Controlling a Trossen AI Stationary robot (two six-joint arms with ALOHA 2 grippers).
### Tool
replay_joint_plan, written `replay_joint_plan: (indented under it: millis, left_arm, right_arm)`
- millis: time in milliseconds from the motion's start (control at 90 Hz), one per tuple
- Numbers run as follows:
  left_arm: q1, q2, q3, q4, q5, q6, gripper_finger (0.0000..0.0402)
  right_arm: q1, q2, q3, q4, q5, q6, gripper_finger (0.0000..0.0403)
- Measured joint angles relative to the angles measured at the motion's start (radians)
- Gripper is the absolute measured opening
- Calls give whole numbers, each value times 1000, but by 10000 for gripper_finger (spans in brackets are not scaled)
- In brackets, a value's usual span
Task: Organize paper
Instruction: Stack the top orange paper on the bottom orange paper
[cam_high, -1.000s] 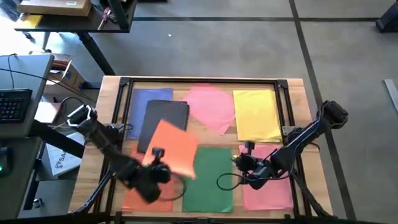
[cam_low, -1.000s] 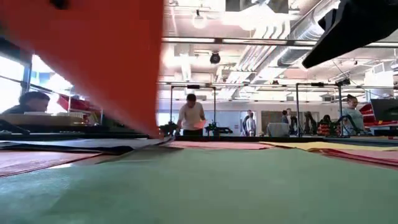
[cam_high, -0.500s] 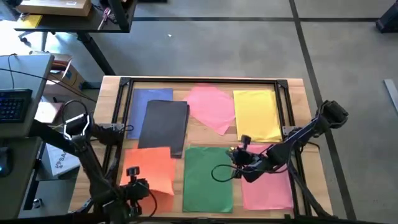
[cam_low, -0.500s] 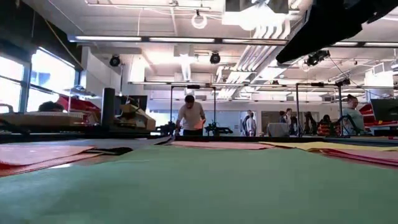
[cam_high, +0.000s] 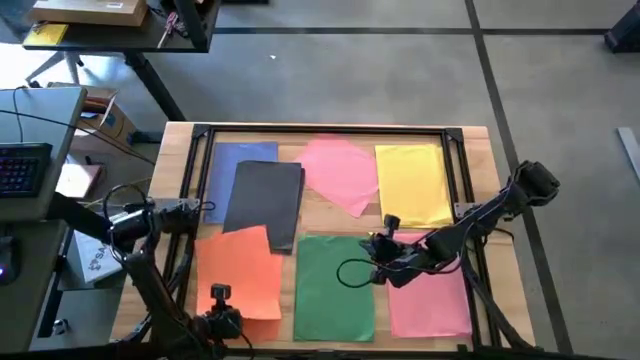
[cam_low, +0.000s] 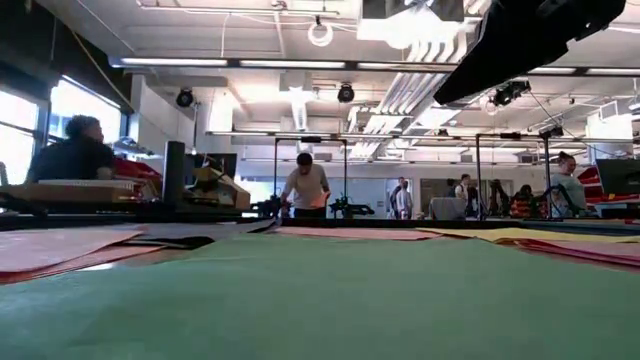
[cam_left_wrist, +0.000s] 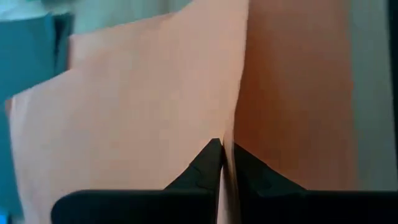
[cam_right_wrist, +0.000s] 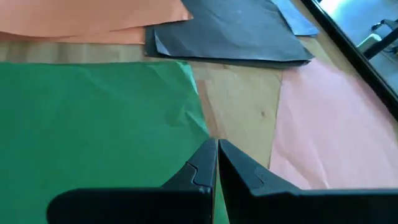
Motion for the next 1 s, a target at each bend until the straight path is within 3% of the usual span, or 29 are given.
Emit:
replay_joint_plan:
  millis: [311, 533, 756, 1000]
  left_arm:
    - [-24, 39, -2, 24, 46, 79, 20]
    - [-48, 35, -49, 56, 59, -17, 110]
    - [-50, 31, -79, 176, 110, -87, 211]
    - [-60, 31, -78, 214, 106, -26, 269]
  right_arm:
    - [-12, 0, 0, 48, -24, -16, 0]
    - [-34, 5, 0, 46, -128, -46, 14]
    - [-93, 11, -1, 22, -190, -117, 71]
    - [-183, 16, -1, 10, -265, -131, 122]
